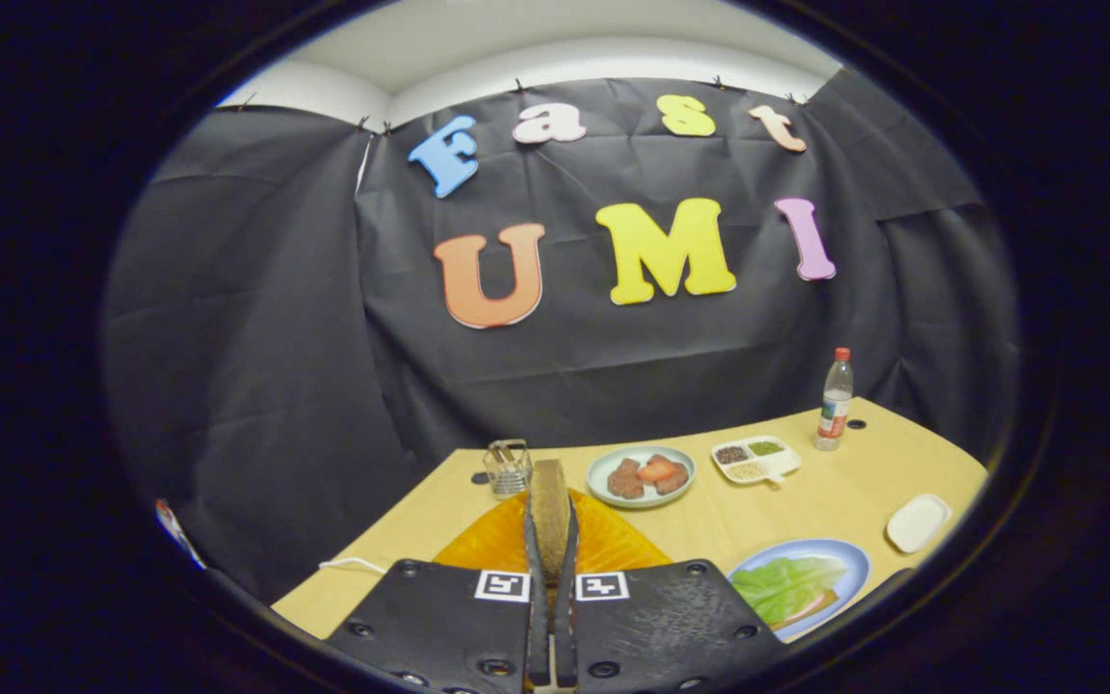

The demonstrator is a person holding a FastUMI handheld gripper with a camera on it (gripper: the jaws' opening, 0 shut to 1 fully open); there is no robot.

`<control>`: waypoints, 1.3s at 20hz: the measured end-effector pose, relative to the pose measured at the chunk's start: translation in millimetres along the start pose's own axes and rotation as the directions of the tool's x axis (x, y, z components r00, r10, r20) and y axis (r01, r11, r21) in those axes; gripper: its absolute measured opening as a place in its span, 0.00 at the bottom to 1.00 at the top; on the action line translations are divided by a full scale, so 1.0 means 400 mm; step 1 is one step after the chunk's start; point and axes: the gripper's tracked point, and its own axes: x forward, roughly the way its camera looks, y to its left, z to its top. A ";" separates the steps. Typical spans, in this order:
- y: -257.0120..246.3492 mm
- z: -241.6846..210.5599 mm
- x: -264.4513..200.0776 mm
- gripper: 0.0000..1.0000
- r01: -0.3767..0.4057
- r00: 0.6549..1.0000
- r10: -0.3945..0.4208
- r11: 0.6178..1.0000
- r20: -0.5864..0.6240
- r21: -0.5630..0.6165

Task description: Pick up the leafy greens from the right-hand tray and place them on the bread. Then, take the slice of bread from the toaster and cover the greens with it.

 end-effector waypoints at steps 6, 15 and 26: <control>-0.076 0.085 -0.086 0.03 -0.017 0.997 0.015 0.999 0.071 0.029; -0.425 0.003 -0.107 0.02 0.145 0.989 -0.147 0.988 0.031 0.052; -0.497 -0.232 -0.038 0.03 0.123 0.987 -0.095 0.966 -0.129 0.229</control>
